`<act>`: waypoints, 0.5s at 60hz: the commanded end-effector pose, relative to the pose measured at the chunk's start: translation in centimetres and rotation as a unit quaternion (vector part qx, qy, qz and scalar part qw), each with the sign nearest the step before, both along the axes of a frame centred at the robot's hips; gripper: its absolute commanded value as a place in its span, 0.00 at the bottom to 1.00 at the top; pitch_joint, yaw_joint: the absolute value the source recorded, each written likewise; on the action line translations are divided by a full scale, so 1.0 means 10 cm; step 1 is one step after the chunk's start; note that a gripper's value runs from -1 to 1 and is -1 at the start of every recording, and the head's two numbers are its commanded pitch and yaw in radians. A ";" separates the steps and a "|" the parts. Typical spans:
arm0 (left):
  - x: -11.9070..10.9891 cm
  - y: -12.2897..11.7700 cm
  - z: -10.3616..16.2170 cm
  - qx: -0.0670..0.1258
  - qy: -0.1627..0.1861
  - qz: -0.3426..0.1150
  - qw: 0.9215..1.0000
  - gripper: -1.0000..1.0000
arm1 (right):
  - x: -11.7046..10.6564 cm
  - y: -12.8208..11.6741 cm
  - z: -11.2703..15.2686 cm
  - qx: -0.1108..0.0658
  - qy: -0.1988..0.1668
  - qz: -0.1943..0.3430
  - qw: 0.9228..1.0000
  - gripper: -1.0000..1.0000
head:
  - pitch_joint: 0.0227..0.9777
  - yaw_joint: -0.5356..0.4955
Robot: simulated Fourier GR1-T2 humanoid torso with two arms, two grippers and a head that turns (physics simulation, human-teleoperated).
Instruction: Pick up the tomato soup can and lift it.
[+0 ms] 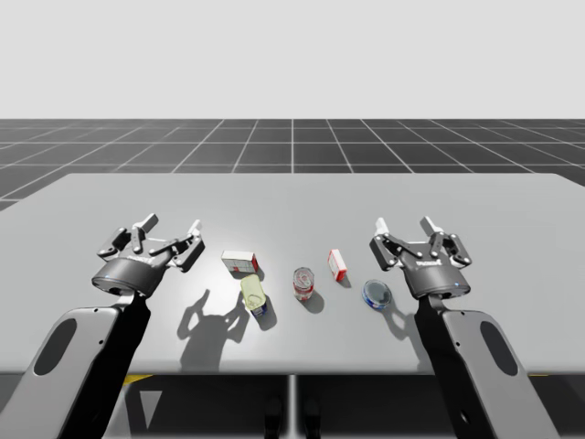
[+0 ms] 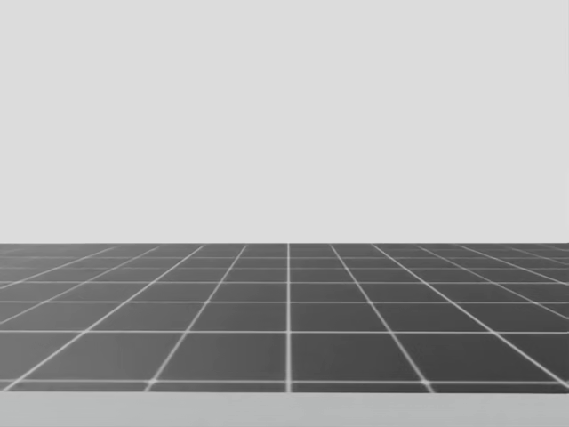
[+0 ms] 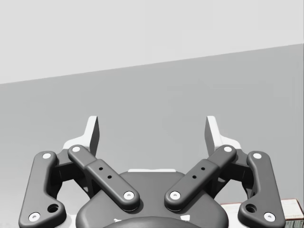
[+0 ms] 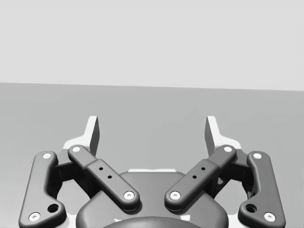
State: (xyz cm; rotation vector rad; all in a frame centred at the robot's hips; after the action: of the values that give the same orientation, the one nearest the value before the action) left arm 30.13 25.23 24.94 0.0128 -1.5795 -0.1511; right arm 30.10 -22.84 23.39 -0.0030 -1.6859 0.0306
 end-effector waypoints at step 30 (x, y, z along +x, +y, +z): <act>0.00 -0.01 -0.01 0.006 0.005 -0.004 1.000 0.00 | 0.02 0.00 0.00 -0.034 -0.003 0.006 0.999 0.00 | 0.36 0.53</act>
State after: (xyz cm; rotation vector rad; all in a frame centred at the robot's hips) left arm 30.11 25.12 24.90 0.0147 -1.5717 -0.1642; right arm 30.23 -22.92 23.45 -0.0303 -1.6910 0.0840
